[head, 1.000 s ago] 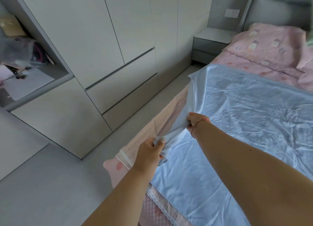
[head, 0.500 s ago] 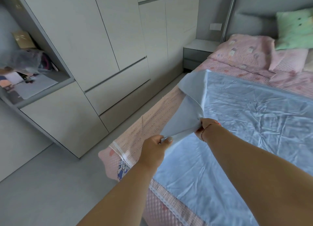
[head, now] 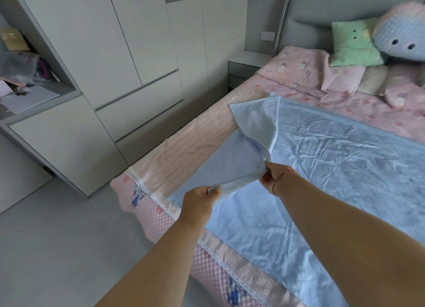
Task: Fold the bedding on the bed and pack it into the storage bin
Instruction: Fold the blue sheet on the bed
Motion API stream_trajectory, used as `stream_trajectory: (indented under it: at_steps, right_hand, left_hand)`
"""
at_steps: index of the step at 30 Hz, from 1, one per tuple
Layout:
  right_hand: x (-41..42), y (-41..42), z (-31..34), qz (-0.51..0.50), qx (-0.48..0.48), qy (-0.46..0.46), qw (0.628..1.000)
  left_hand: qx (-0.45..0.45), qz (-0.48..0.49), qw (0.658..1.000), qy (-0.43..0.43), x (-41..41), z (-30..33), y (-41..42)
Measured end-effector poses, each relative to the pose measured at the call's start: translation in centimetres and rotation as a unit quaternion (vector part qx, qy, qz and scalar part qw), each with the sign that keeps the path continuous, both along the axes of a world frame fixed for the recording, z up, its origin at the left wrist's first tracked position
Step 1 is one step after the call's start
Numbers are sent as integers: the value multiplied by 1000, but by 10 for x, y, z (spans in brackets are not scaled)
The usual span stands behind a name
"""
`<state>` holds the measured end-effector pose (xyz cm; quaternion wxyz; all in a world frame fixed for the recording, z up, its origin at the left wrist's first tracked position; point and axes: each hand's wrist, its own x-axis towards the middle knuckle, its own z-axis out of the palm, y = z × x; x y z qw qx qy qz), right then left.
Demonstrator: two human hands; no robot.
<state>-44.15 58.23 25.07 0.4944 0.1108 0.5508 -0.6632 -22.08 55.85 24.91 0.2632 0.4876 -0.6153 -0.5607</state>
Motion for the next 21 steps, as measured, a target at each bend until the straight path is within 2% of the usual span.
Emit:
stream_trajectory:
  at_steps: [7,16,21]
  right_hand:
    - [-36,66,-12,37,19,8,999]
    - [-88,151,-19,78,39,17,996]
    - [-106,194,-16,85,35,27,995]
  left_hand:
    - [-12,19,1000,-4,-32,-11,77]
    - [73,98,993,12,-88,-17,181]
    - [63,109,992,-1,-106,-16,227]
